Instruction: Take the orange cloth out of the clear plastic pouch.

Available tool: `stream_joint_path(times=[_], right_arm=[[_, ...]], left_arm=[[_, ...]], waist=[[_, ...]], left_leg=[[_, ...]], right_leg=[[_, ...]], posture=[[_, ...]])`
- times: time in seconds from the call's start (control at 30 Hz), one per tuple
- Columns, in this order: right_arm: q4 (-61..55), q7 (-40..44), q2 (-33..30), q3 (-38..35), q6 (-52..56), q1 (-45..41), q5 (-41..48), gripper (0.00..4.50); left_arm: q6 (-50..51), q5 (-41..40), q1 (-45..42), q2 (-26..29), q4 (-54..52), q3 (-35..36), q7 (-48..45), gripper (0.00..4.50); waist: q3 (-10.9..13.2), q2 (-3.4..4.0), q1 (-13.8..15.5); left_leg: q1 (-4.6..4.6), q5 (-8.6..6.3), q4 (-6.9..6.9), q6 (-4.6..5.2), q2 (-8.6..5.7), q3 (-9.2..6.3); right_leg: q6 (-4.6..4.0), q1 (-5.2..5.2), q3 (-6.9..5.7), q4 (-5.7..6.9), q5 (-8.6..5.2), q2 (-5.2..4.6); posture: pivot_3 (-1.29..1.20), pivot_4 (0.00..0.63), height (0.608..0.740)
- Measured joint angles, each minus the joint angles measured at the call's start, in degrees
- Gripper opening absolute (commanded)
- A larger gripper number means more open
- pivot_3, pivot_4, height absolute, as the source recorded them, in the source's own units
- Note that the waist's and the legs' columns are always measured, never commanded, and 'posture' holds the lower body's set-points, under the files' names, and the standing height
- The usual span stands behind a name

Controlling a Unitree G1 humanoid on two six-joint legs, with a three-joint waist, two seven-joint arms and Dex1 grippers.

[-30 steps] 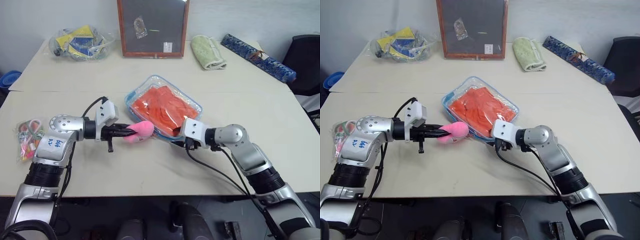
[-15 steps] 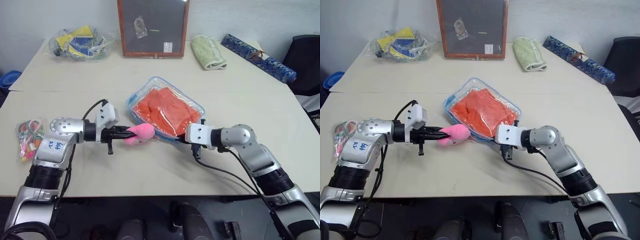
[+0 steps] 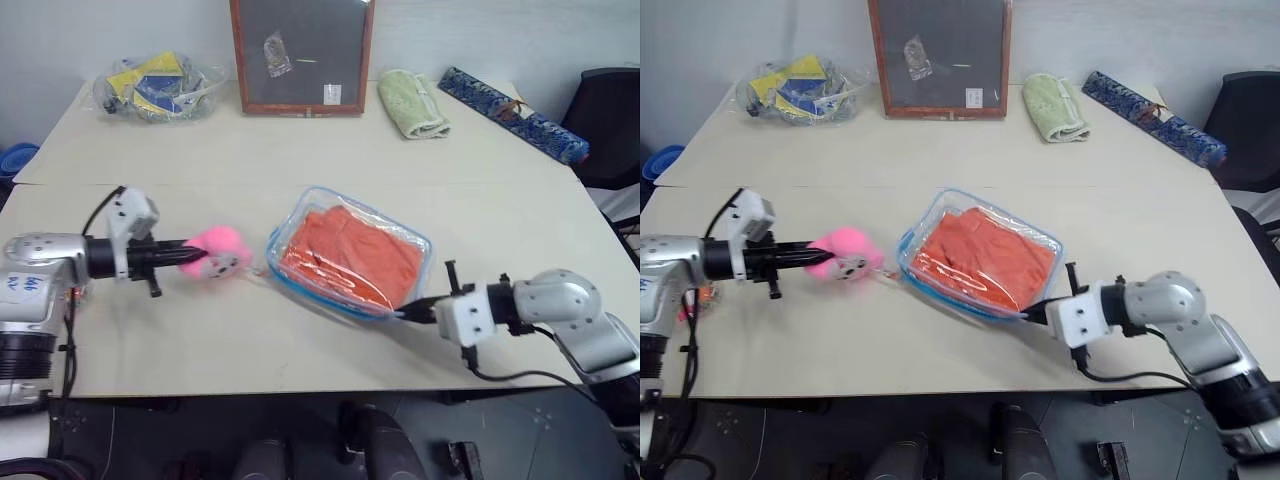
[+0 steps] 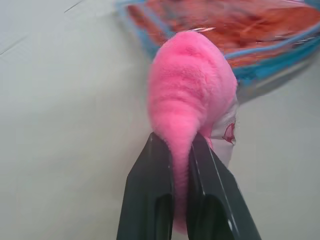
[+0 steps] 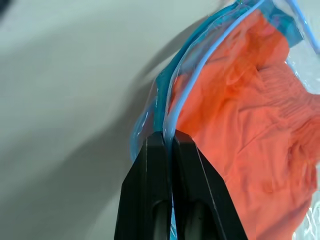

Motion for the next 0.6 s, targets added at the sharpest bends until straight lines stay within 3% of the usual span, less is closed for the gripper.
stream_joint_path(times=[0.27,0.3,0.4,0.6], right_arm=[[0.2,1.6,-1.6,-1.0,-4.6,2.0,1.3,0.04],[0.3,1.2,-1.2,-0.9,-3.8,1.5,1.1,0.25],[0.3,0.0,-0.2,-0.9,-0.2,0.6,0.9,0.99],[-2.3,-3.0,-0.1,-3.1,7.9,3.9,2.6,3.06]], left_arm=[[1.4,-1.5,4.3,1.3,-1.5,0.5,-2.4,0.0],[1.9,-1.7,4.5,1.1,-2.4,0.5,-2.3,0.0],[4.0,-2.7,5.0,-0.3,-6.1,0.5,-1.4,0.87],[5.4,-3.4,8.2,-1.2,-8.9,0.4,-0.6,2.75]], waist=[[0.0,0.0,0.0],[0.0,0.0,0.0],[0.0,0.0,0.0],[0.0,0.01,0.2]], left_leg=[[0.06,-0.01,0.0,-0.01,0.01,0.06],[0.08,-0.01,0.0,-0.01,0.01,0.08],[0.12,-0.01,0.0,-0.01,0.0,0.13],[0.13,-0.02,0.0,-0.02,0.01,0.12]], right_leg=[[-0.01,0.0,0.06,0.01,-0.01,0.0],[-0.02,0.0,0.08,0.0,-0.01,0.0],[-0.02,0.01,0.14,0.02,-0.01,-0.01],[-0.03,0.0,0.15,0.01,-0.02,-0.01]], posture=[[0.0,0.15,0.74],[0.0,0.15,0.74],[0.0,0.15,0.74],[0.0,0.15,0.74]])
